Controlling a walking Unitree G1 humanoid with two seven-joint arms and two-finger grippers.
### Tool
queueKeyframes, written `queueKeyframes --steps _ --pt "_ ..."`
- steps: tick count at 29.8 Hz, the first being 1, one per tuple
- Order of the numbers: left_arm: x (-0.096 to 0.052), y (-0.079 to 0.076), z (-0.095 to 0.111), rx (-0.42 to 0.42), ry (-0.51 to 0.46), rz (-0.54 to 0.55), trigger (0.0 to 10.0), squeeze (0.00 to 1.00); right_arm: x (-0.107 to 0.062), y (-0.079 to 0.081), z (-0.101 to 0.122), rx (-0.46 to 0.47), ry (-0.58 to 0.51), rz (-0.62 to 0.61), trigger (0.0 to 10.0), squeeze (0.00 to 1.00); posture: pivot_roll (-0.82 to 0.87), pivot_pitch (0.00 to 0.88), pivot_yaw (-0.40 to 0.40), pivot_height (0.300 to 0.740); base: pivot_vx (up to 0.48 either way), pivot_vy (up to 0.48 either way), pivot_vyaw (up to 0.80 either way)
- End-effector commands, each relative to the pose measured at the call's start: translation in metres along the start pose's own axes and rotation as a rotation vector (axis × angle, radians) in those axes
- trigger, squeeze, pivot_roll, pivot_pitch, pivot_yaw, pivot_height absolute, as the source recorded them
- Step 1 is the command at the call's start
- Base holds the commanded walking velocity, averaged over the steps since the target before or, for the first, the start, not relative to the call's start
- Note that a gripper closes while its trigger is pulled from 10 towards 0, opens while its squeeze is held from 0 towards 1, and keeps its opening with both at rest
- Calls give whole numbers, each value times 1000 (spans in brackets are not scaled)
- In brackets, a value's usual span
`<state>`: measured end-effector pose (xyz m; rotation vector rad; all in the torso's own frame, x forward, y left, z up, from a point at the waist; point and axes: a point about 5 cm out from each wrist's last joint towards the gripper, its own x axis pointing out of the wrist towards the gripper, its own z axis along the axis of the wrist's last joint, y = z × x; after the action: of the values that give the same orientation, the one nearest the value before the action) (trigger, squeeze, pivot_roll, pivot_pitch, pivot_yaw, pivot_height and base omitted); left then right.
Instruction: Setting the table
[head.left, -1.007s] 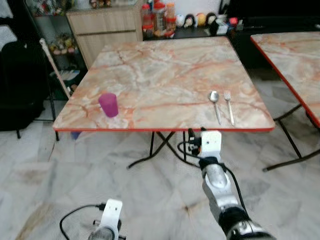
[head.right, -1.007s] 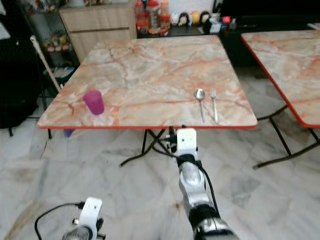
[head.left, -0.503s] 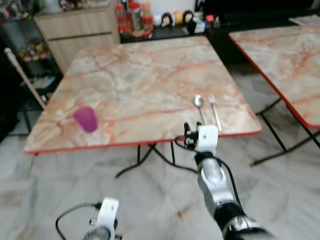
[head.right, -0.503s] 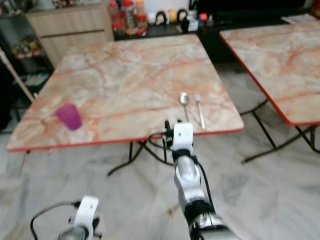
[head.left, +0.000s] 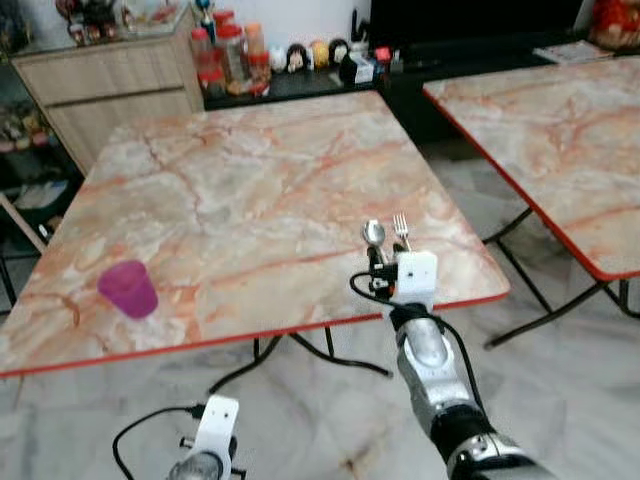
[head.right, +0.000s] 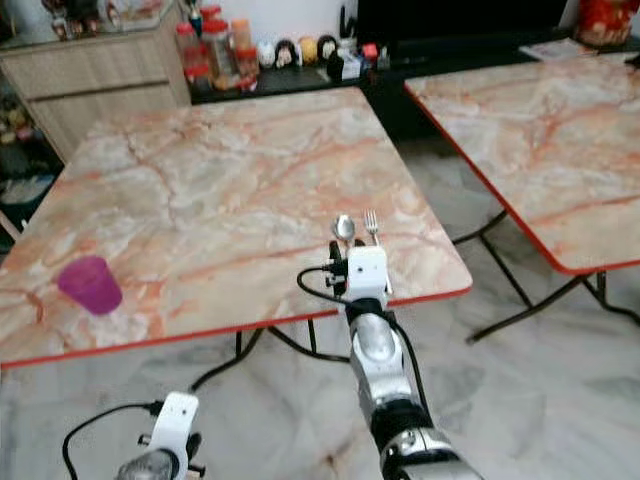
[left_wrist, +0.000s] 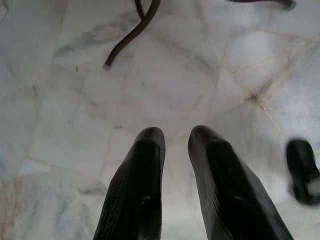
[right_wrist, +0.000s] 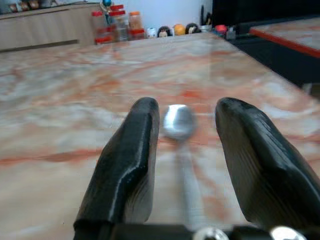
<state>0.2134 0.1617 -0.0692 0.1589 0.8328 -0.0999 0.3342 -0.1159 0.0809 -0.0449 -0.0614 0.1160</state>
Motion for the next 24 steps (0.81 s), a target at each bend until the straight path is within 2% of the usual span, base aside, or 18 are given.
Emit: queueKeyframes --steps 1,5,13,24 --pt "0 -2 -2 2 8 -4 10000 0 1 2 3 -15 -16 9 10000 0 -66 0 67 740 349 0 513" --pt "0 -2 -2 4 9 -5 10000 0 0 3 1 50 -3 -3 10000 0 -66 0 67 740 346 0 323" --pt "0 -1 -3 6 11 -1 10000 0 -1 4 -1 31 2 1 10000 0 -66 0 68 740 341 0 0" --pt "-1 -1 -6 3 17 -1 10000 0 -7 6 -7 31 16 -11 10000 0 -70 0 70 740 0 0 0"
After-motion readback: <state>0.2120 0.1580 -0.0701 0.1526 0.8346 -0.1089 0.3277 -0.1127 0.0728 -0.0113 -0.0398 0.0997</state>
